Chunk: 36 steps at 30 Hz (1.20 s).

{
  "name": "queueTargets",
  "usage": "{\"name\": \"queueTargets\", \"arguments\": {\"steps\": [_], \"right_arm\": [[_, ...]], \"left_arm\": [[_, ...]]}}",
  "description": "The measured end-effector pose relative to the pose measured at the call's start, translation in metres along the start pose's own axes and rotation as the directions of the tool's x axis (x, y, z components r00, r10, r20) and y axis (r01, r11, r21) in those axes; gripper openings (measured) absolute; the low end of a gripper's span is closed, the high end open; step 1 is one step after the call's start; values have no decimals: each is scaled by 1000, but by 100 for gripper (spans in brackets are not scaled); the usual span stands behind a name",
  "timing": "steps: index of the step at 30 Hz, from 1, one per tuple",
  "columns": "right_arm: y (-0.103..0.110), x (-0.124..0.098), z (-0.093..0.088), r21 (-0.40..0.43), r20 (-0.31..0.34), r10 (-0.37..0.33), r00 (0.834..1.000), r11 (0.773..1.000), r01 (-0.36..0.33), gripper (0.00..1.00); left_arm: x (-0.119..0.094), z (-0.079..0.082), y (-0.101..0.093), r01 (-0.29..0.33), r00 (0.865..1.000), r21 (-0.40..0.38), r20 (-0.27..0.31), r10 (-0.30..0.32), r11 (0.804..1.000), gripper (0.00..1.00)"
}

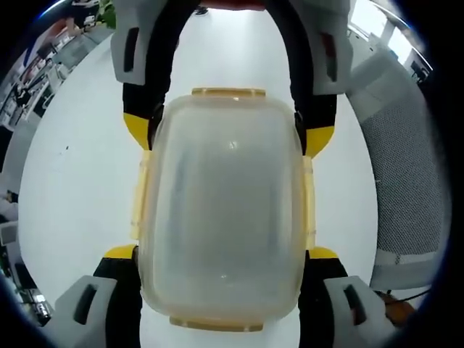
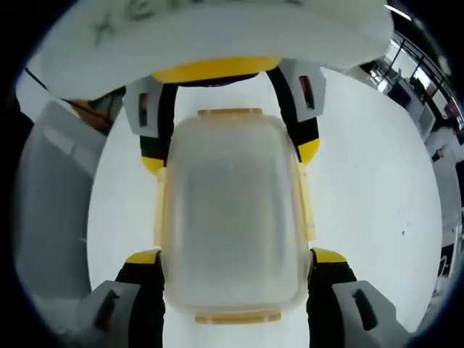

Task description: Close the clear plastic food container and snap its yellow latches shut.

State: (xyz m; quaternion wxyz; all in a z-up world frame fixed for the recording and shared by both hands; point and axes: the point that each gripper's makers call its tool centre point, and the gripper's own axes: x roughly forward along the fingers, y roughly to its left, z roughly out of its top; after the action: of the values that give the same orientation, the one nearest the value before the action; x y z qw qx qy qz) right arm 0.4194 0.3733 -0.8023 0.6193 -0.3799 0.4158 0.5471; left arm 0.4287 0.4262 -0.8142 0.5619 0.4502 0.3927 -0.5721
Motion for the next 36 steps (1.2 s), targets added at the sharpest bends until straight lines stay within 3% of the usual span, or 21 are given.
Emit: {"name": "queueTargets", "arguments": {"steps": [36], "right_arm": [[-66, 2, 4, -10, 16, -6, 1000, 1000, 6, 82]], "left_arm": [[3, 0, 65, -7, 1000, -21, 15, 8, 1000, 91]]}}
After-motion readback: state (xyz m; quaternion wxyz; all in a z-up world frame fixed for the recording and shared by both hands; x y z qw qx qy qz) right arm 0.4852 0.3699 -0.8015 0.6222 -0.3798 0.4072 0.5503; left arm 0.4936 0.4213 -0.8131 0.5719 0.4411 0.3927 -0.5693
